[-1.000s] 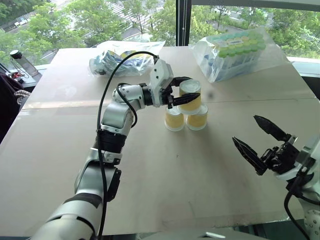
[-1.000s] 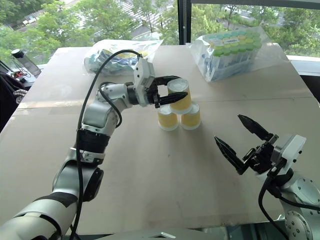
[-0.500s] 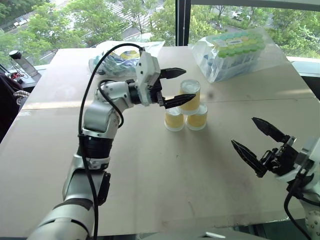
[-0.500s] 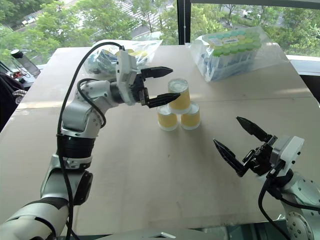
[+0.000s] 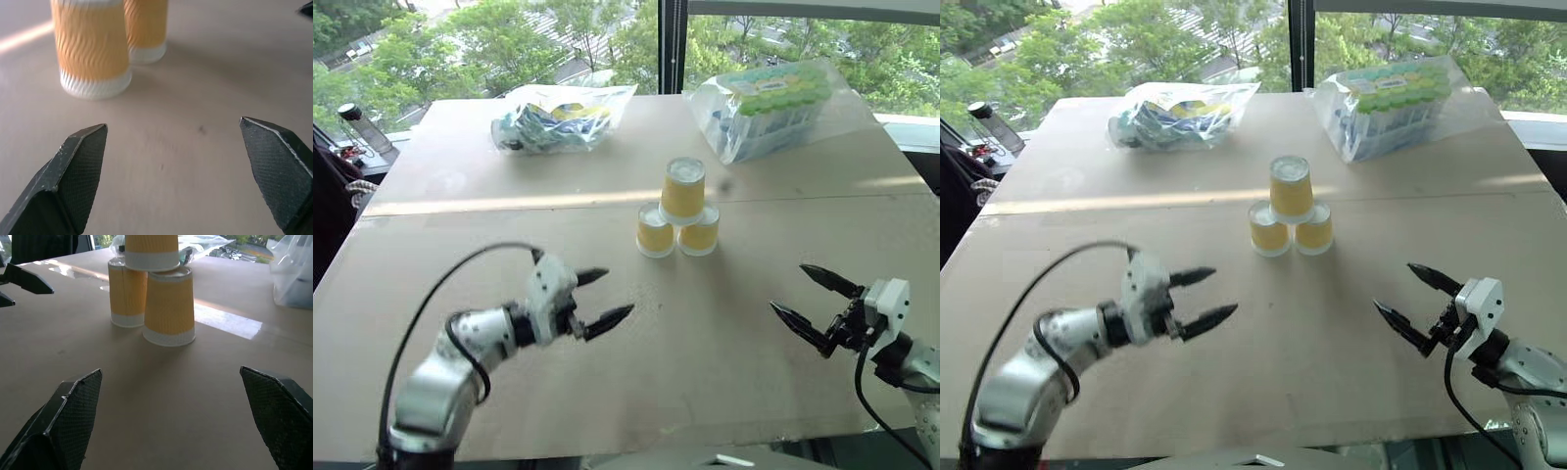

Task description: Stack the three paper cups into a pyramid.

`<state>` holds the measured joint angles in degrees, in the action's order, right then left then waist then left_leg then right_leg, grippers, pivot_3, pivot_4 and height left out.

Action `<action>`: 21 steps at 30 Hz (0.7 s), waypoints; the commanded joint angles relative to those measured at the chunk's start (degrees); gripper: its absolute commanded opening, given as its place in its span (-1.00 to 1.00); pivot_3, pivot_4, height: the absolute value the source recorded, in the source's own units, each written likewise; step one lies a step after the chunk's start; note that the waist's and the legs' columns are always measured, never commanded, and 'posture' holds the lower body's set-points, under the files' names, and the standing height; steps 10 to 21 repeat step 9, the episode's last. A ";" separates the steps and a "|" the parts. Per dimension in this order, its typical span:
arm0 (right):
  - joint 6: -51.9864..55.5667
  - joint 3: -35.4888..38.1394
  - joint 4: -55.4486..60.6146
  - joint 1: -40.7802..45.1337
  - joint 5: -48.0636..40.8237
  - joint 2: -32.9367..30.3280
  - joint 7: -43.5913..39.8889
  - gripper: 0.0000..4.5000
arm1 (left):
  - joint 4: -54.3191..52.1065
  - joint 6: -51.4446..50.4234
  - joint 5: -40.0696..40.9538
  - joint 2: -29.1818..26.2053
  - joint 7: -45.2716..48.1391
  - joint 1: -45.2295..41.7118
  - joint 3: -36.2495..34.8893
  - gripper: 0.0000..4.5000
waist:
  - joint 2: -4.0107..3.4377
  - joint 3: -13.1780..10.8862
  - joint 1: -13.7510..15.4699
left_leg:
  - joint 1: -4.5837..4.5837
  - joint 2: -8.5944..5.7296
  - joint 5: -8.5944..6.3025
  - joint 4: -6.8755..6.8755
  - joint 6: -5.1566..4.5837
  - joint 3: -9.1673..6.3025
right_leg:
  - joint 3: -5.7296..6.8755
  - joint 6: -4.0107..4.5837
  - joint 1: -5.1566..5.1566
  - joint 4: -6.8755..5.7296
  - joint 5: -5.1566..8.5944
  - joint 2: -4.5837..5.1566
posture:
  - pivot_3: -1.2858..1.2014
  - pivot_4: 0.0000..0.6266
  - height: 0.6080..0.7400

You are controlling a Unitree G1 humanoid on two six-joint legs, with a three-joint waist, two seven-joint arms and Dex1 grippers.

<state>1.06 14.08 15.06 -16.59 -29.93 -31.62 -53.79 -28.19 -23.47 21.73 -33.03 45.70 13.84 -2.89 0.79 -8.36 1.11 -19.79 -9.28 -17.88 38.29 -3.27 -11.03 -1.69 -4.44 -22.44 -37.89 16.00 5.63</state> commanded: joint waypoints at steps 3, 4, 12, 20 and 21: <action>-2.22 0.03 -4.74 2.88 0.76 -1.94 -4.21 1.00 | -0.35 9.19 -5.49 2.97 -4.91 5.45 0.05 0.97 | -0.08 0.04 0.86 | 0.01 0.04 0.00 0.01 0.01 -0.02 | 0.05 0.04 -0.01 -0.03 -0.05 -0.02 | 0.03 -0.52 1.00; -2.52 -0.30 -5.64 3.35 1.37 -2.20 -4.52 1.00 | -0.20 10.05 -5.82 3.24 -5.28 5.80 0.02 0.97 | -0.11 0.06 1.13 | 0.01 0.07 -0.01 0.00 0.01 -0.02 | 0.05 0.06 -0.01 -0.02 -0.07 -0.05 | 0.03 -0.52 1.00; -3.22 -1.24 -8.09 4.67 2.84 -2.43 -5.38 1.00 | 0.13 12.19 -7.19 2.91 -6.02 5.75 0.50 0.97 | -0.14 0.08 1.34 | 0.00 0.11 -0.01 0.00 0.01 -0.01 | 0.04 0.07 -0.02 0.01 -0.07 -0.08 | 0.03 -0.52 1.00; -3.22 -1.24 -8.09 4.67 2.84 -2.43 -5.38 1.00 | 0.13 12.19 -7.19 2.91 -6.02 5.75 0.50 0.97 | -0.14 0.08 1.34 | 0.00 0.11 -0.01 0.00 0.01 -0.01 | 0.04 0.07 -0.02 0.01 -0.07 -0.08 | 0.03 -0.52 1.00; -3.22 -1.24 -8.09 4.67 2.84 -2.43 -5.38 1.00 | 0.13 12.19 -7.19 2.91 -6.02 5.75 0.50 0.97 | -0.14 0.08 1.34 | 0.00 0.11 -0.01 0.00 0.01 -0.01 | 0.04 0.07 -0.02 0.01 -0.07 -0.08 | 0.03 -0.52 1.00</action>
